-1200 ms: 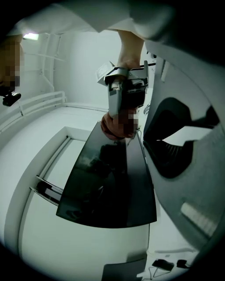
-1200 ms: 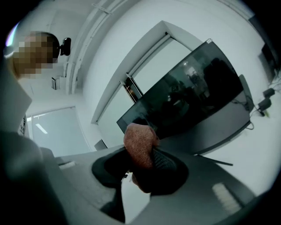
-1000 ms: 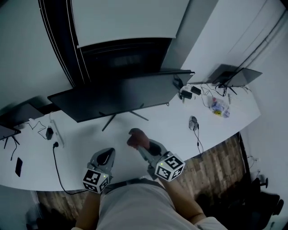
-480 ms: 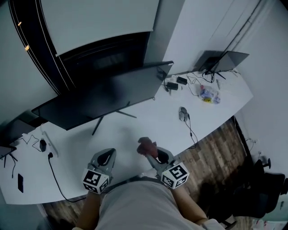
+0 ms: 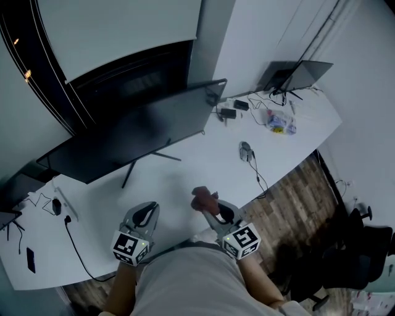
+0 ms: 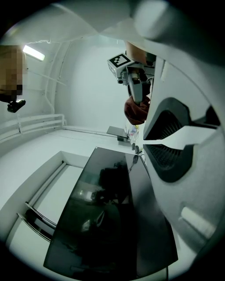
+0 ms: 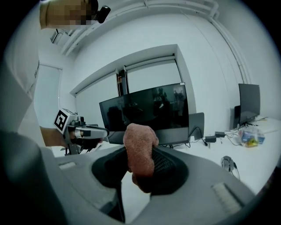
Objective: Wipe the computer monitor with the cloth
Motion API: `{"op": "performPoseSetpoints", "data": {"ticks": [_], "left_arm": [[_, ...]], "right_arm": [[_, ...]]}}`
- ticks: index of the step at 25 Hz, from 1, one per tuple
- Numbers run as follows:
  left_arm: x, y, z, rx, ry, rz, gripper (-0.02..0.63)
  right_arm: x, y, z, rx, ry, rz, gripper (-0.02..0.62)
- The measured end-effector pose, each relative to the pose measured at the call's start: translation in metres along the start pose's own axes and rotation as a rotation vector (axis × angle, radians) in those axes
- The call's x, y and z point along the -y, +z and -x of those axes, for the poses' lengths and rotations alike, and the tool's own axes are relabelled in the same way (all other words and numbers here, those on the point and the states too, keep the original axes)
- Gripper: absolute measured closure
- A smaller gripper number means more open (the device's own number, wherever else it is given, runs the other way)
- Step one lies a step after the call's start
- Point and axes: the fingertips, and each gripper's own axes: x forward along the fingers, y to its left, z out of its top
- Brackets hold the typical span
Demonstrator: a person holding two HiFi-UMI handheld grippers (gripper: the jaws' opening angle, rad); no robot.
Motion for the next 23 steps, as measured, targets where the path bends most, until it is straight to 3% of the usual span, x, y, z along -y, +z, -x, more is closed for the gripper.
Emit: {"op": "performPoseSetpoints", "data": {"ticks": [5, 9, 23], "left_arm": [[0.0, -0.001, -0.001, 0.0, -0.003, 0.001, 0.586], [-0.004, -0.001, 0.0, 0.006, 0.003, 0.009, 0.543], [-0.009, -0.001, 0.004, 0.023, 0.025, 0.012, 0.545]], "right_arm": [[0.001, 0.003, -0.001, 0.001, -0.01, -0.028, 0.469], [0.0, 0.007, -0.001, 0.011, -0.021, -0.015, 0.469], [0.0, 0.016, -0.006, 0.034, -0.029, 0.009, 0.469]]}}
